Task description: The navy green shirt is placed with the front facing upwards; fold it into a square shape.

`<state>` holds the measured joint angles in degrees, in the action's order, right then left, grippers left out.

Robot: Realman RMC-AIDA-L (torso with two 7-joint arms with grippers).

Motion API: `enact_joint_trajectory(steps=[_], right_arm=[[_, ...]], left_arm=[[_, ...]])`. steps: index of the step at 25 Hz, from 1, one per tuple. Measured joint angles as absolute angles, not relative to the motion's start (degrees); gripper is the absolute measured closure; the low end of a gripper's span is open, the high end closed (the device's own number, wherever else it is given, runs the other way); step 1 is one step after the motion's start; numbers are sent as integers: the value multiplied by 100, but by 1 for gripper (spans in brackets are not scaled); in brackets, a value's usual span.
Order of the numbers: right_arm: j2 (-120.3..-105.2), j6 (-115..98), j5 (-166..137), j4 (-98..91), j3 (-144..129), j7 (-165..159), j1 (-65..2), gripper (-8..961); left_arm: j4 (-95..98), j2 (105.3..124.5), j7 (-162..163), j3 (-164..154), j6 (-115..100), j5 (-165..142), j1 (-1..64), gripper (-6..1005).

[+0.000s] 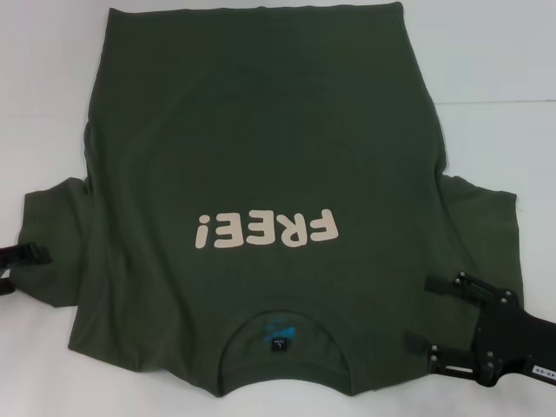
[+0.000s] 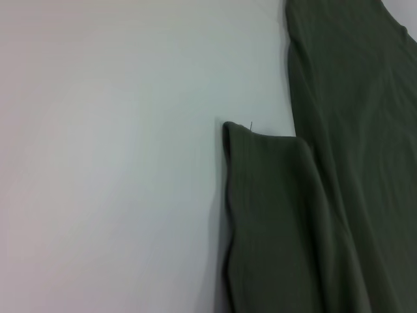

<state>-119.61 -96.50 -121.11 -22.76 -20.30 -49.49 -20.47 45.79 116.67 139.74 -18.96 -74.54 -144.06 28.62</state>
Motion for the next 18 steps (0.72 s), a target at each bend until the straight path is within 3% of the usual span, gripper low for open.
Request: enact_joint_trajectory(steps=[18], right_arm=[[-11962,-9651,-12102,-2276,-2022,-4948,-2048,8]], left_arm=[[4366,11664,13957,-2188,-7285,-14402,3007,139]])
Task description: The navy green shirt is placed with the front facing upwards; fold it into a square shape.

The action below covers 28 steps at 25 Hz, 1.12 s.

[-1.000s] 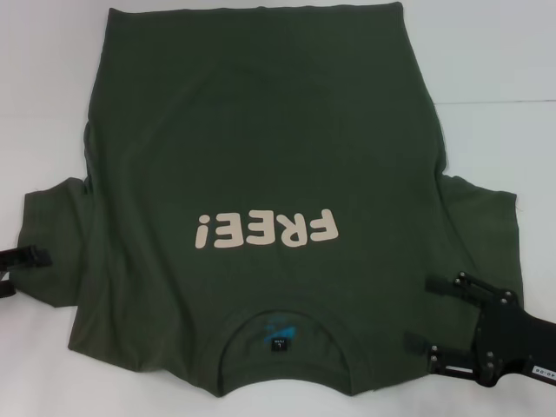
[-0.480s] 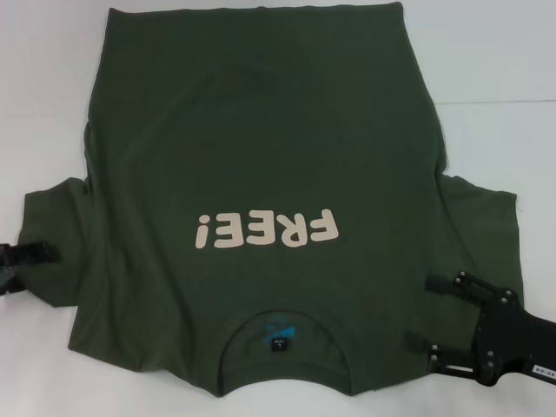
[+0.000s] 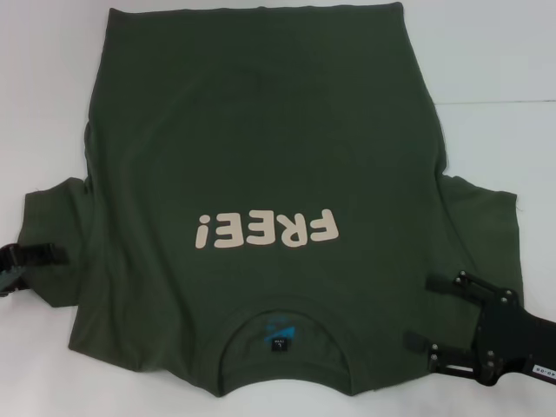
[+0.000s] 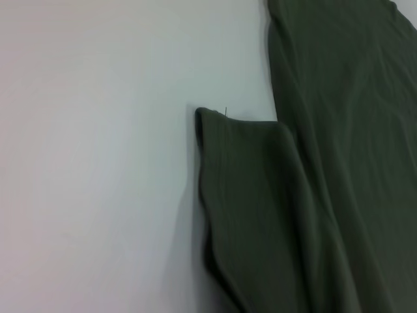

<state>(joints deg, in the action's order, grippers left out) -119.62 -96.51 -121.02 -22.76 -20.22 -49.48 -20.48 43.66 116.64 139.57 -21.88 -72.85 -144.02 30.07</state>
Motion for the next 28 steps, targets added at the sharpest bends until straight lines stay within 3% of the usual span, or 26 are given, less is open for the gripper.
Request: enact_joint_trajectory(steps=[3,6,17,22,28], right_arm=[[-11958,-9650,-12101,-2276,-2027,-4948,-2048,8],[-11954,-9678,-12100,-2276,-2024,-4948,-2047,8],[-11944,-9758,-12081,-2276,-2021,-4946,-2016,9],[-11943,-9795,-12077,-2276,-2021,-4940,-1995,9],[-11944,-9840,-12075,-2276,-2021,-4928,-1986,9]], left_arm=[[4381,11677,13879,-2238,-7256,-14408,3005,155],[4388,11681,13906,-2319,-7212,-14416,2998,333],[4395,11684,13922,-2338,-7208,-14416,3009,571],[4395,11688,13922,-2341,-7207,-14416,3006,799],[4409,11696,13921,-2345,-7212,-14423,2992,937]])
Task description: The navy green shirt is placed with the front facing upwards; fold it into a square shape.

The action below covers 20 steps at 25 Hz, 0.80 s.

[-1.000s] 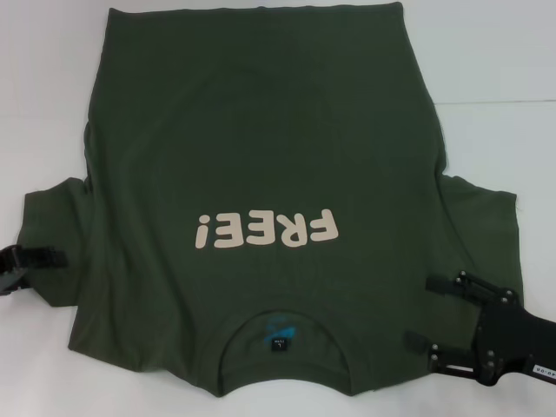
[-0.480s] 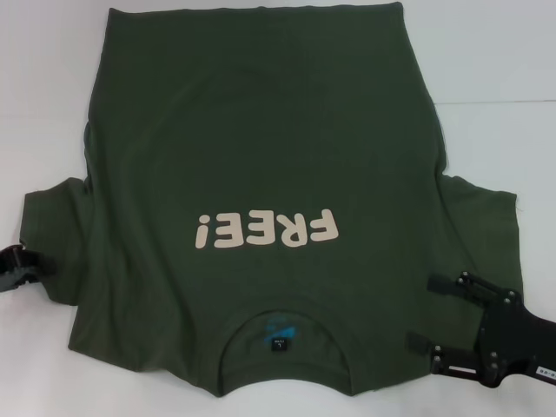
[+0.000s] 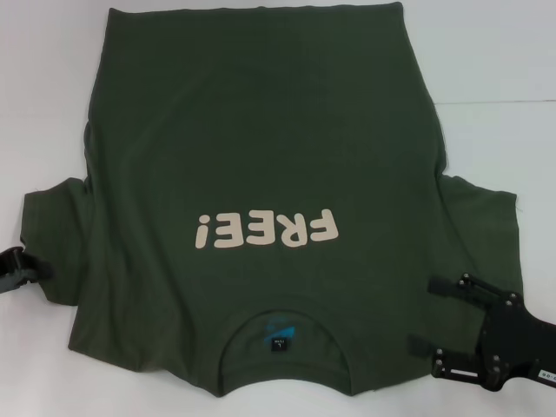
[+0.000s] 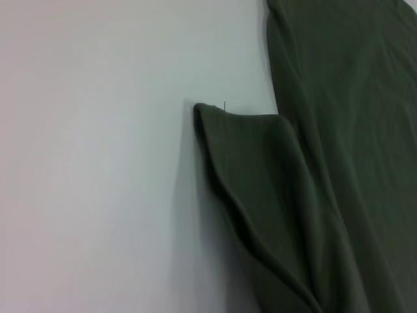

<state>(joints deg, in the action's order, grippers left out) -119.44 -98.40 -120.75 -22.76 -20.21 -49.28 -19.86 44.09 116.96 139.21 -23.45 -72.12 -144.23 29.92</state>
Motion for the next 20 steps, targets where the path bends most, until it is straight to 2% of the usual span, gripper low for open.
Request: enact_joint_trajectory(steps=[7,20], right_arm=[[-11944,-9868,-12076,-2276,-2021,-4907,-1978,8],[-11947,-9873,-12076,-2286,-2016,-4904,-2000,8]], left_arm=[[4618,11649,13875,-2305,-7297,-14423,2957,955],[5368,11347,13938,-2163,-7437,-14423,3022,961]])
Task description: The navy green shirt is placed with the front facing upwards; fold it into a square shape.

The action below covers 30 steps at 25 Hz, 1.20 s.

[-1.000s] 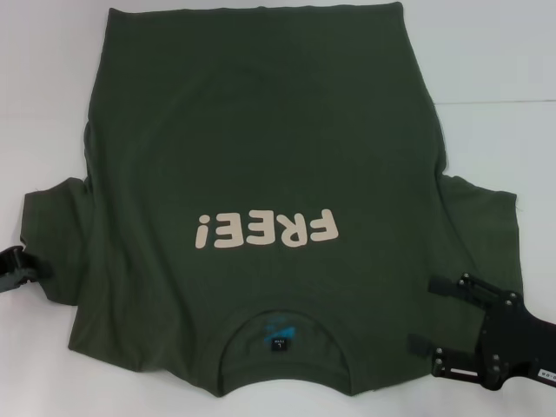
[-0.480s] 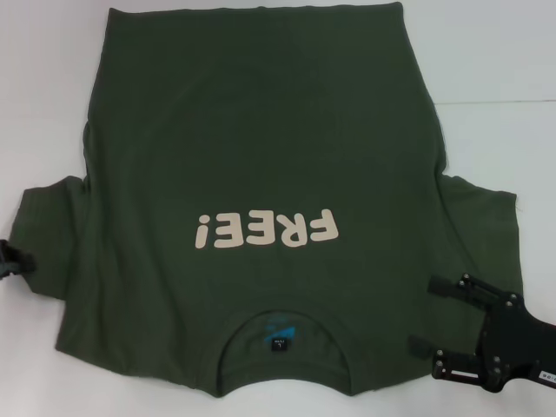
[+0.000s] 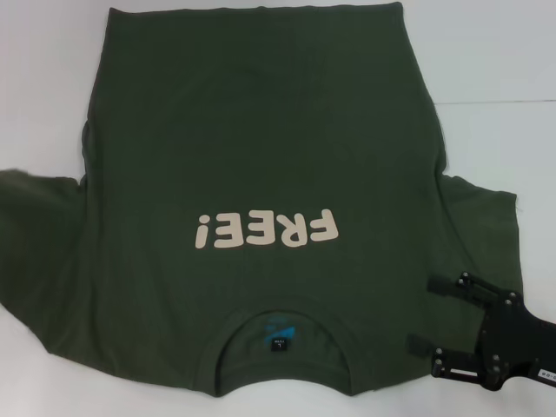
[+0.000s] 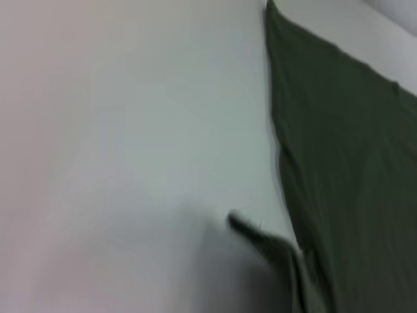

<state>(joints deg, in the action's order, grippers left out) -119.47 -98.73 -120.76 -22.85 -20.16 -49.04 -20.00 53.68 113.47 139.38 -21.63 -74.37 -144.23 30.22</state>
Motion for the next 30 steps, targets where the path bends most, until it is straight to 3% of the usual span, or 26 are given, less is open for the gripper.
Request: enact_joint_trajectory(steps=[16,22,30], right_arm=[[-11952,-9879,-12076,-2285,-2012,-4916,-2025,9],[-11952,-9890,-12076,-2285,-2013,-4906,-2003,9],[-11953,-9890,-12076,-2274,-2012,-4904,-1979,9]], left_arm=[[5546,11292,14182,-2155,-8262,-14337,3480,956],[5597,11480,14245,-2206,-8672,-14089,3722,954],[5570,11955,14244,-2791,-8478,-13978,3817,951]])
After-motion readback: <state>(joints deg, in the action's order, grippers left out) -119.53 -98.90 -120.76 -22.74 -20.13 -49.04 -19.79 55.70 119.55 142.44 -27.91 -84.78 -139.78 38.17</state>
